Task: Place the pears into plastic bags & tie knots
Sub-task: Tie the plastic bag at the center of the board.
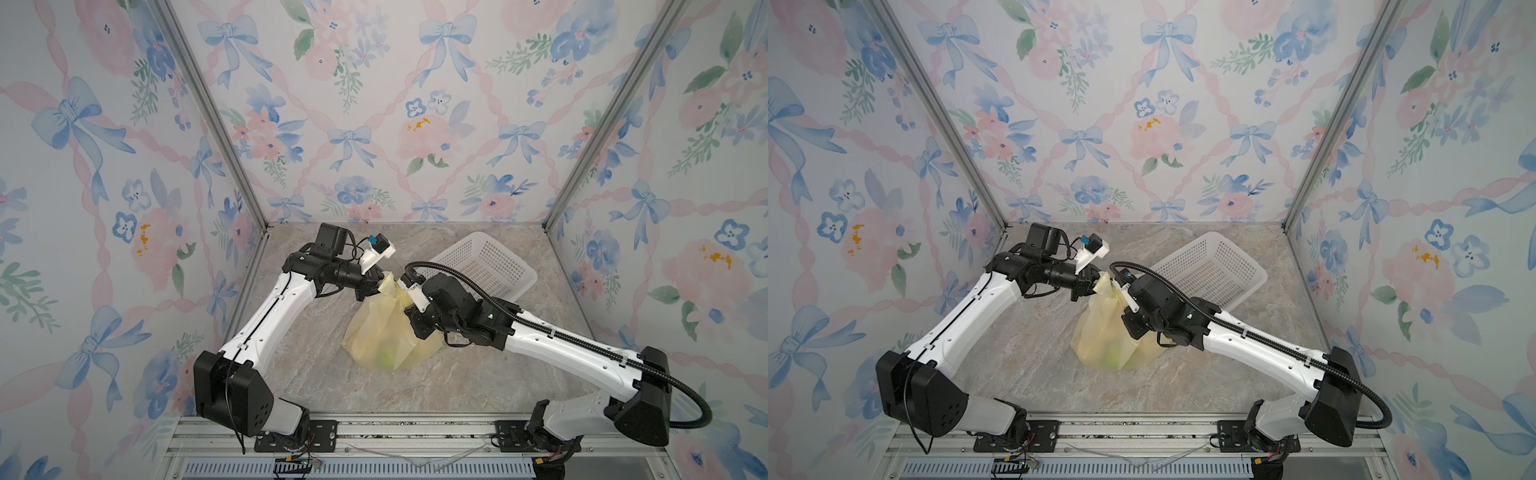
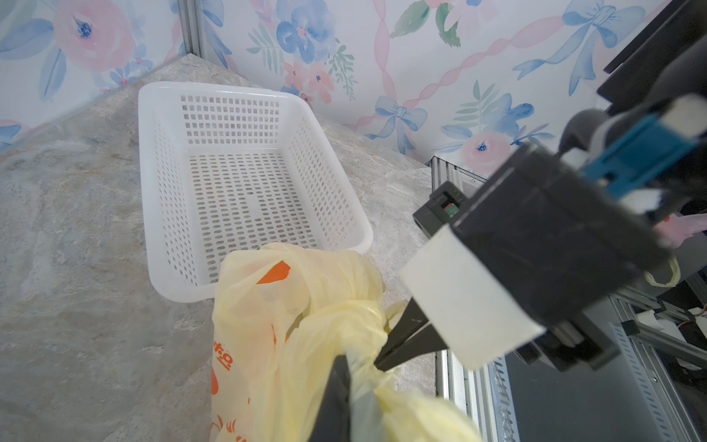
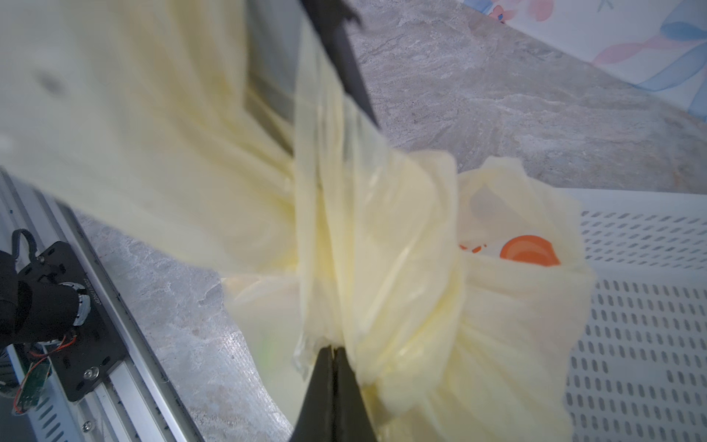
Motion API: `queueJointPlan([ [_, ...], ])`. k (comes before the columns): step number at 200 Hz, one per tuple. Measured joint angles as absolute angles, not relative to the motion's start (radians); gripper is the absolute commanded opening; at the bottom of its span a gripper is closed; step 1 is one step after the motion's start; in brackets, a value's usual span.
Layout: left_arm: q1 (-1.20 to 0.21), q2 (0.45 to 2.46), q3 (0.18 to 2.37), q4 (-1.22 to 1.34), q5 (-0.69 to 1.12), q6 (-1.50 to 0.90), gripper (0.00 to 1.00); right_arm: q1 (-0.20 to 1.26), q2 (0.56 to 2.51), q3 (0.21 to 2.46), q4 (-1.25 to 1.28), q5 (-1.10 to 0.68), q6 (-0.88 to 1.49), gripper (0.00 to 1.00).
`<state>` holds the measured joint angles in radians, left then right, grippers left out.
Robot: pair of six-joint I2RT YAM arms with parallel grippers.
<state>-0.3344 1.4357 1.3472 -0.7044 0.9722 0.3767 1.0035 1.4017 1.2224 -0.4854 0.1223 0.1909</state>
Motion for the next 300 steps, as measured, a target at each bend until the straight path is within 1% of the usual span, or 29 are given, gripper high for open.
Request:
queueJointPlan([
  [24,-0.356,1.436,1.347,-0.706,0.955,0.362,0.03,1.01,1.424,1.193,-0.426,0.198,0.197,0.0],
  [66,-0.379,1.424,1.325,-0.704,0.897,0.337,0.03,1.012,1.457,1.085,-0.192,0.353,0.223,0.0],
  [89,-0.389,1.401,1.313,-0.704,0.872,0.322,0.03,1.011,1.476,1.04,-0.051,0.404,0.228,0.0],
  [117,-0.414,1.387,1.312,-0.693,0.849,0.304,0.04,1.007,1.511,1.028,0.086,0.418,0.234,0.0],
  [137,-0.436,1.386,1.312,-0.681,0.818,0.289,0.04,0.994,1.53,0.995,0.2,0.352,0.257,0.0],
  [145,-0.443,1.386,1.312,-0.679,0.806,0.28,0.07,0.989,1.531,0.96,0.274,0.309,0.268,0.0],
  [156,-0.455,1.386,1.312,-0.68,0.797,0.268,0.18,0.982,1.532,0.905,0.382,0.255,0.286,0.0],
  [165,-0.469,1.386,1.313,-0.676,0.798,0.262,0.22,0.978,1.535,0.862,0.465,0.207,0.297,0.0],
  [169,-0.474,1.386,1.313,-0.678,0.789,0.252,0.26,0.975,1.538,0.842,0.503,0.192,0.305,0.0],
  [172,-0.476,1.385,1.313,-0.681,0.787,0.256,0.33,0.973,1.538,0.831,0.525,0.181,0.308,0.0],
  [173,-0.477,1.385,1.313,-0.681,0.784,0.256,0.33,0.973,1.538,0.828,0.53,0.178,0.309,0.0],
  [176,-0.479,1.385,1.313,-0.683,0.781,0.245,0.41,0.969,1.539,0.817,0.553,0.167,0.312,0.0],
  [177,-0.479,1.385,1.313,-0.683,0.781,0.247,0.41,0.968,1.539,0.815,0.556,0.164,0.312,0.0],
  [183,-0.481,1.385,1.313,-0.68,0.765,0.236,0.52,0.961,1.541,0.799,0.593,0.145,0.318,0.0],
  [187,-0.481,1.383,1.313,-0.675,0.76,0.233,0.57,0.956,1.544,0.792,0.611,0.132,0.321,0.0],
  [203,-0.492,1.356,1.313,-0.637,0.732,0.192,0.72,0.934,1.571,0.783,0.667,0.079,0.327,0.0],
  [211,-0.495,1.329,1.312,-0.616,0.701,0.174,0.8,0.925,1.588,0.783,0.69,0.058,0.331,0.0],
  [224,-0.495,1.261,1.309,-0.583,0.622,0.141,0.9,0.908,1.608,0.783,0.723,0.033,0.334,0.0],
  [238,-0.493,1.175,1.296,-0.546,0.513,0.12,0.95,0.892,1.617,0.783,0.722,0.026,0.333,0.0],
  [251,-0.485,1.098,1.261,-0.513,0.433,0.11,0.96,0.883,1.616,0.785,0.708,0.038,0.33,0.0],
  [265,-0.474,1.042,1.208,-0.495,0.387,0.109,0.97,0.878,1.61,0.787,0.69,0.049,0.329,0.0],
  [282,-0.471,1.03,1.142,-0.487,0.34,0.1,0.98,0.876,1.589,0.788,0.645,0.068,0.327,0.0],
  [300,-0.471,1.066,1.075,-0.488,0.282,0.081,0.98,0.876,1.563,0.797,0.59,0.094,0.318,0.0],
])
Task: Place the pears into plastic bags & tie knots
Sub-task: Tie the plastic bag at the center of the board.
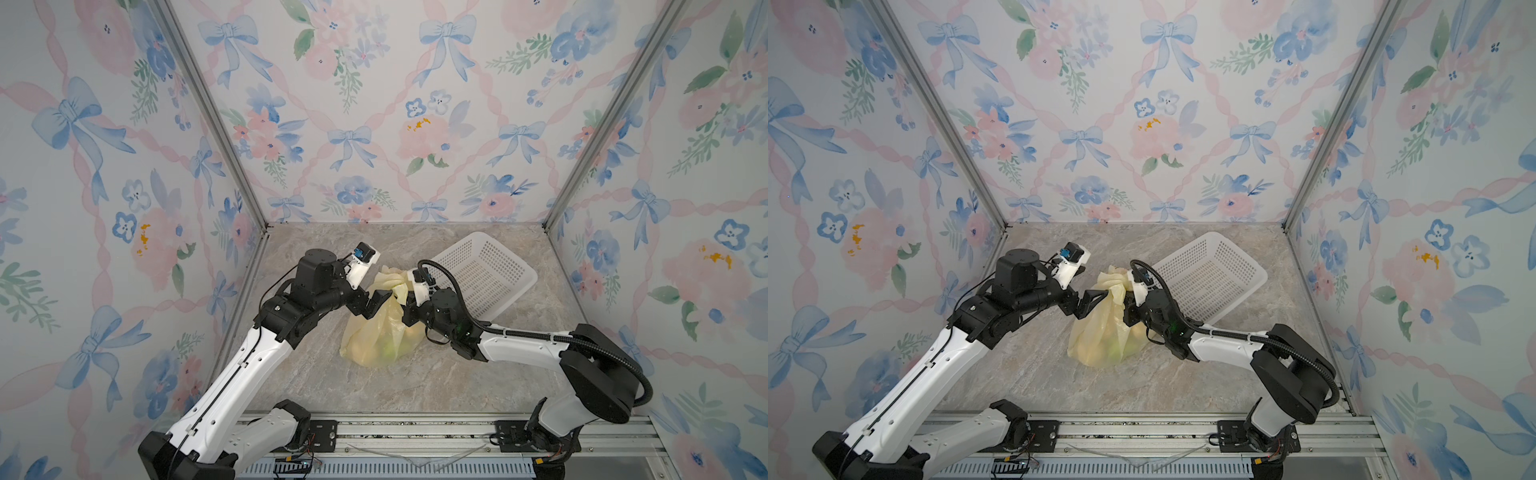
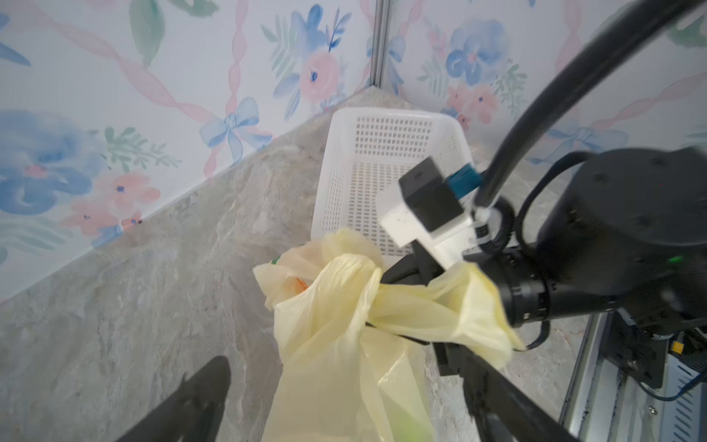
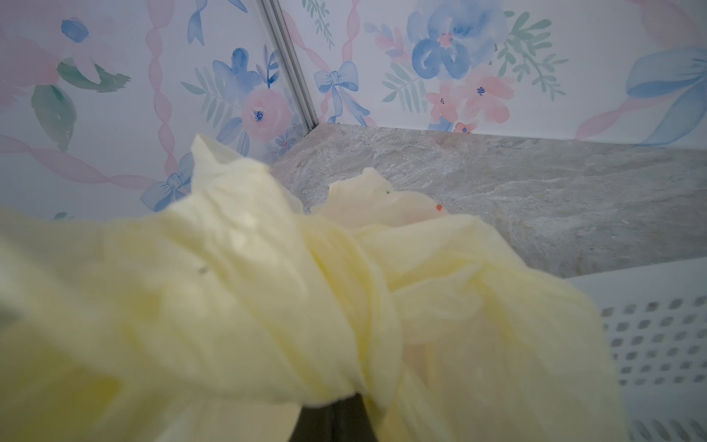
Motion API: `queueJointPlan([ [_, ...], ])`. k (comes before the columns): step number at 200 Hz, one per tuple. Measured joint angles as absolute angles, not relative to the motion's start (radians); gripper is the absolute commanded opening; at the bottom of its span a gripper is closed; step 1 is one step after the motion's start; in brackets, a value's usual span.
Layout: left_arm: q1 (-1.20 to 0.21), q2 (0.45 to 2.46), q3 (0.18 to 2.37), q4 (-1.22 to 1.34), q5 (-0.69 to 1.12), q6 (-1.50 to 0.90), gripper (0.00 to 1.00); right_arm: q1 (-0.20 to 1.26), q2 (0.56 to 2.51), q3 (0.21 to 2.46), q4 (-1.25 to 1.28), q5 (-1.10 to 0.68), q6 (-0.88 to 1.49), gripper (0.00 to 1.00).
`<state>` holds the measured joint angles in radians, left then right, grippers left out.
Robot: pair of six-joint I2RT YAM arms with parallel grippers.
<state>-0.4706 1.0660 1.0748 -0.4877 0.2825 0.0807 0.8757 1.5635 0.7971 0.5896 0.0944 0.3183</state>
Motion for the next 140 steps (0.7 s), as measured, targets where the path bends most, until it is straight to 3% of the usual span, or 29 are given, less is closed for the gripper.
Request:
queueJointPlan([
  [44,-0.471,1.155,0.971,-0.453,0.224,0.021,0.98,0.875,1.527,0.834,0.497,0.16,0.306,0.0],
  [55,-0.473,1.176,0.968,-0.43,0.223,0.01,0.94,0.876,1.522,0.839,0.468,0.177,0.303,0.0],
  [69,-0.477,1.207,0.973,-0.4,0.211,-0.01,0.77,0.876,1.513,0.842,0.428,0.202,0.296,0.0],
  [88,-0.48,1.254,0.984,-0.374,0.196,-0.018,0.31,0.872,1.499,0.845,0.386,0.215,0.286,0.0],
  [102,-0.48,1.276,0.99,-0.365,0.199,-0.015,0.1,0.865,1.494,0.846,0.37,0.214,0.284,0.0],
  [115,-0.48,1.28,0.991,-0.364,0.218,-0.01,0.0,0.86,1.492,0.846,0.359,0.213,0.279,0.0],
  [140,-0.48,1.269,0.991,-0.362,0.29,0.006,0.0,0.857,1.492,0.857,0.338,0.209,0.262,0.0],
])
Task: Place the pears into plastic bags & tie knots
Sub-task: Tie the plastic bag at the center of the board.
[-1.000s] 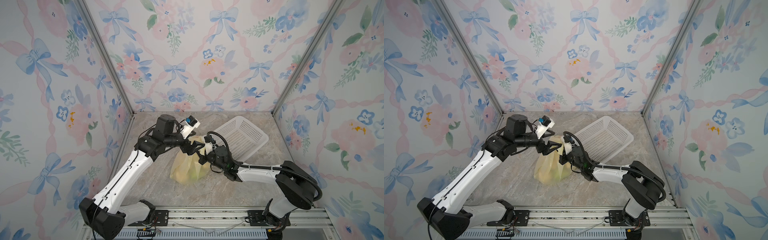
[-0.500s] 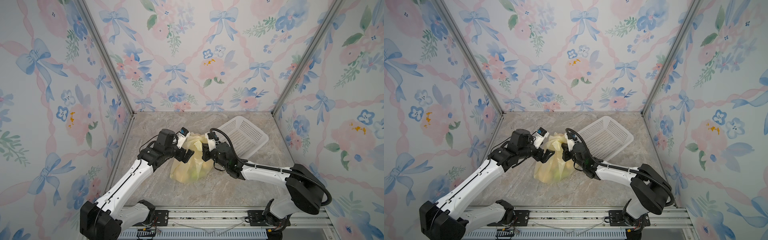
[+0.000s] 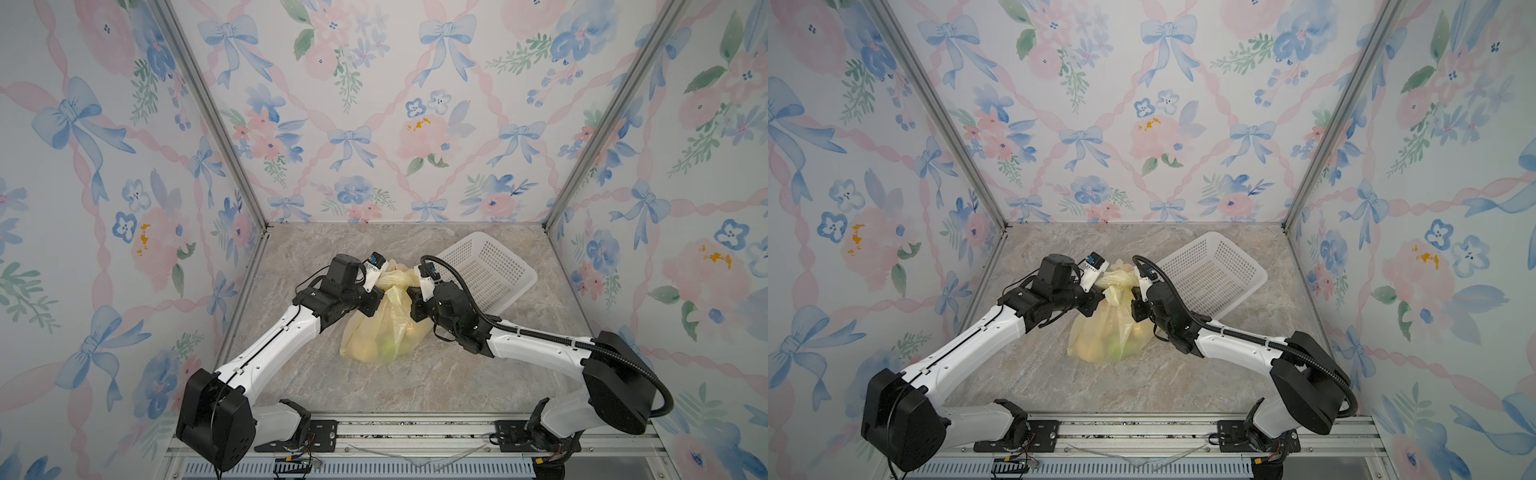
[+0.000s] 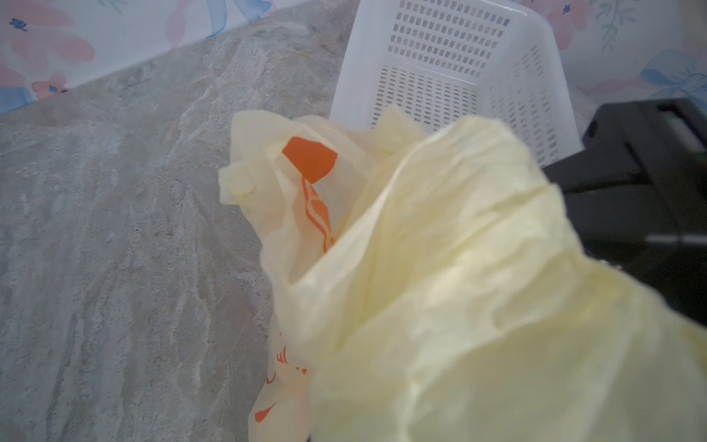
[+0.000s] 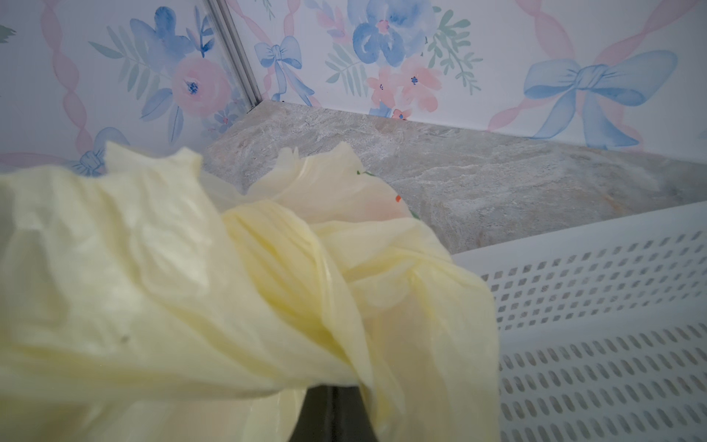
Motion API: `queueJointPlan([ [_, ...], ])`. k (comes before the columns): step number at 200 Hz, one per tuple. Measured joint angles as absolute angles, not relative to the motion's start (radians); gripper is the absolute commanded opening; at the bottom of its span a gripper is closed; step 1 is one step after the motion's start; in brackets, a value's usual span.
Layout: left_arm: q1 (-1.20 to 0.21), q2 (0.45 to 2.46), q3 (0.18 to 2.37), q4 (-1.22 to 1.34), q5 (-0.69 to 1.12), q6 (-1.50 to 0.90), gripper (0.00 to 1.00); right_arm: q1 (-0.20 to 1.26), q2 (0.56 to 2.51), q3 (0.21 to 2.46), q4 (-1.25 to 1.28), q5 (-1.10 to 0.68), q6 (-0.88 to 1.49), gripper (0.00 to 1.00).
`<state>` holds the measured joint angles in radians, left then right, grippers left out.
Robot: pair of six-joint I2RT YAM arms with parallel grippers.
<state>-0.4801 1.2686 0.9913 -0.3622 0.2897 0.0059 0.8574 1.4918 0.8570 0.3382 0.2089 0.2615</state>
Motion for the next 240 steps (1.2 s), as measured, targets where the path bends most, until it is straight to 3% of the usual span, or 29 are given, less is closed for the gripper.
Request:
queueJointPlan([
  [69,-0.456,1.208,0.991,-0.364,0.523,0.028,0.0,0.85,1.489,0.878,0.343,0.21,0.229,0.0],
  [149,-0.456,1.208,0.991,-0.369,0.607,0.052,0.0,0.82,1.492,0.918,0.356,0.205,0.185,0.0],
  [240,-0.462,1.209,0.992,-0.392,0.686,0.06,0.0,0.822,1.599,0.924,0.393,-0.276,0.149,0.0],
])
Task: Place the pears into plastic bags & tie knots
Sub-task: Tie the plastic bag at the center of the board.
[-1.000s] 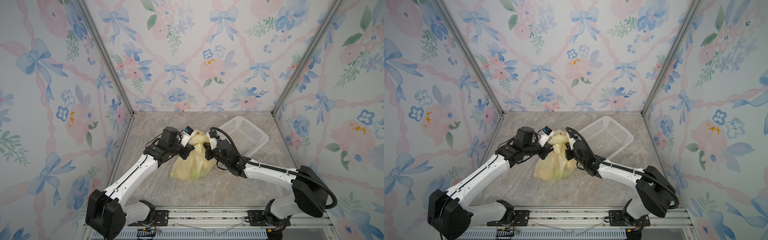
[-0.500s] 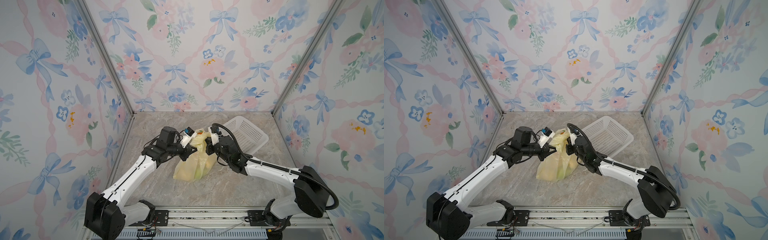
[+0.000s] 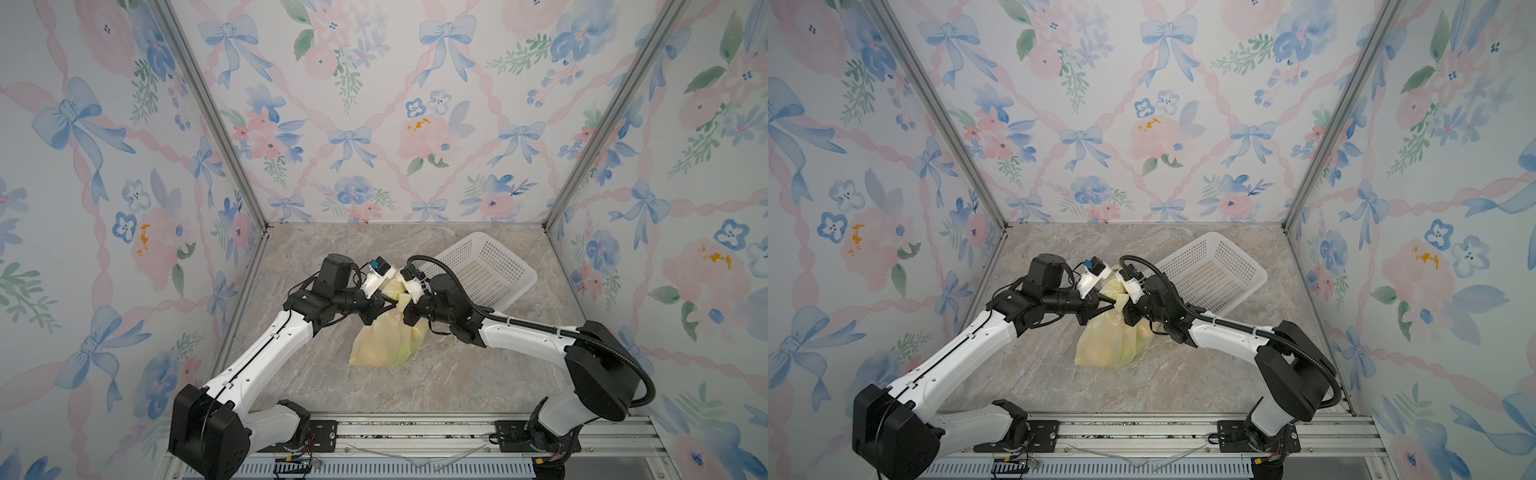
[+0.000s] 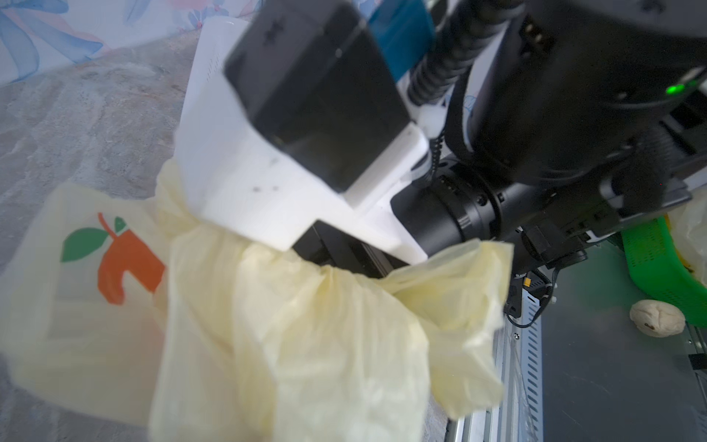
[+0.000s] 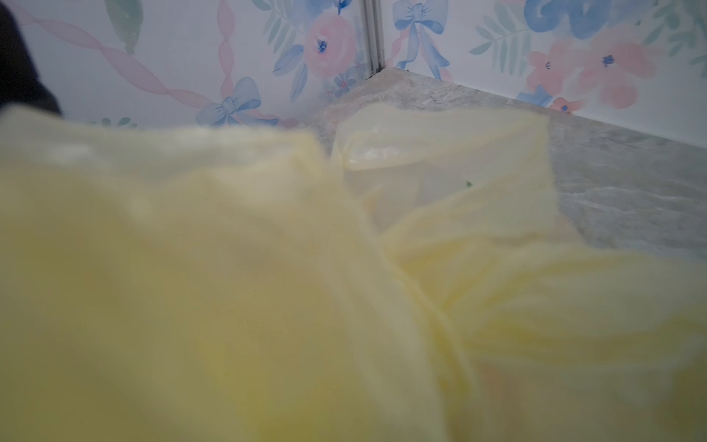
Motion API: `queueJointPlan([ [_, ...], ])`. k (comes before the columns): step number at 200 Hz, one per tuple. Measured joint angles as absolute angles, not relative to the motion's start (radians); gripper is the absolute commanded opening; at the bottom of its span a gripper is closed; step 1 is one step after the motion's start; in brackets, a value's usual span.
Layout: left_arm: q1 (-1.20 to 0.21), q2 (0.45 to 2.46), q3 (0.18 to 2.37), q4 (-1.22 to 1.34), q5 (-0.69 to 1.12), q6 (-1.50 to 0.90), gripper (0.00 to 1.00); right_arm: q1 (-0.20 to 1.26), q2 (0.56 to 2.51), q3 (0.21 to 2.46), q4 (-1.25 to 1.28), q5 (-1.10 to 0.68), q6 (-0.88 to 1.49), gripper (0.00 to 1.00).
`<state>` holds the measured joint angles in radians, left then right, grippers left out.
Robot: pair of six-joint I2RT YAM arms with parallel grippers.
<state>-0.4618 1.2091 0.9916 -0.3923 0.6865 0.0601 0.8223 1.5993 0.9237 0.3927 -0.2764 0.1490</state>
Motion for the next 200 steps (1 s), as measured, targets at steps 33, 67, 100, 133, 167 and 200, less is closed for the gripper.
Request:
queueJointPlan([
  [33,-0.477,1.214,0.993,-0.399,0.732,0.068,0.0,0.826,1.668,0.924,0.539,-0.32,0.159,0.0],
  [67,-0.455,1.214,0.993,-0.391,0.733,0.075,0.1,0.806,1.759,0.924,0.778,-0.353,0.213,0.0],
  [100,-0.448,1.202,0.982,-0.342,0.675,0.074,0.47,0.784,1.842,0.922,1.031,-0.431,0.307,0.0],
  [133,-0.472,1.134,0.949,-0.39,0.678,0.073,0.73,0.75,1.852,0.914,1.192,-0.434,0.382,0.0],
  [167,-0.394,0.991,0.905,-0.429,0.627,0.067,0.88,0.739,1.851,0.901,1.289,-0.45,0.439,0.0],
  [200,-0.34,0.841,0.865,-0.456,0.514,0.062,0.85,0.739,1.851,0.899,1.329,-0.48,0.47,0.0],
])
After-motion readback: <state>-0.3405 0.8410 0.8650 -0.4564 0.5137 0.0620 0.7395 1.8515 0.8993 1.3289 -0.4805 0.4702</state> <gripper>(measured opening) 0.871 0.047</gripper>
